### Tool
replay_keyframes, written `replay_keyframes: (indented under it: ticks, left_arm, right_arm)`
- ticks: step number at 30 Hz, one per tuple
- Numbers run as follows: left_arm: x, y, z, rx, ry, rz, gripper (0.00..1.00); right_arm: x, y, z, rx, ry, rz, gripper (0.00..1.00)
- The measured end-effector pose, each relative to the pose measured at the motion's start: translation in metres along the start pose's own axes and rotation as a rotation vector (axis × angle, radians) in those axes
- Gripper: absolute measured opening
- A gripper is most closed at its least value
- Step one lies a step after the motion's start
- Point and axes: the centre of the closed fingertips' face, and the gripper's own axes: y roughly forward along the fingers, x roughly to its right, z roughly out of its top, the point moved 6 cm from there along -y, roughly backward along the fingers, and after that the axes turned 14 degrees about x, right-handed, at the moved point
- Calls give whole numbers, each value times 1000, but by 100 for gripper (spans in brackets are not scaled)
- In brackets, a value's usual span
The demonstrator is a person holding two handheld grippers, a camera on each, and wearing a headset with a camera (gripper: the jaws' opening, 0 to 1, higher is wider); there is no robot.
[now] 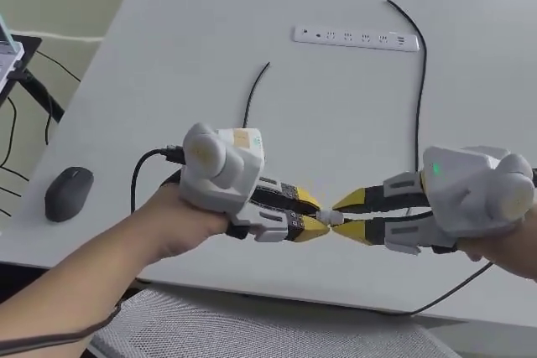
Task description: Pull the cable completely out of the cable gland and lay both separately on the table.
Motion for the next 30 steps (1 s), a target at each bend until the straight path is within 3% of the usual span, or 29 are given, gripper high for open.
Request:
replay_keyframes:
  ticks: [4,5,6,7,10,11,13,16,18,21,24,30]
  left_arm:
    - [0,-1,-1,-7,16,-1,15]
    - [1,-1,-1,-9,21,-2,15]
    - [1,-2,-2,-14,36,-3,15]
    - [2,-2,-1,-19,46,-5,15]
    - [2,-2,0,-17,65,-8,15]
    - [3,-2,0,-18,68,-9,15]
    - [3,-2,1,-19,80,-11,15]
    - [5,-1,1,-19,98,-18,15]
    - [6,-1,2,-21,104,-19,15]
    - [7,0,7,-11,126,-22,15]
    - [6,-1,7,-22,138,-24,15]
    - [7,-1,6,-29,143,-26,15]
  right_arm:
    - [2,-4,-2,24,149,-9,12]
    - [2,-6,-3,19,232,-24,14]
    - [3,-7,-4,29,270,-22,13]
    - [4,-9,-4,63,331,-4,14]
    - [10,-12,-2,131,484,-22,20]
    - [9,-13,0,157,556,-1,20]
    - [11,-14,0,166,623,10,18]
    - [14,-12,-5,158,674,22,19]
    - [11,-10,-7,147,746,57,19]
    - [11,-8,-13,125,780,85,17]
    - [10,-5,-14,140,836,97,17]
    - [6,-2,-13,155,846,123,14]
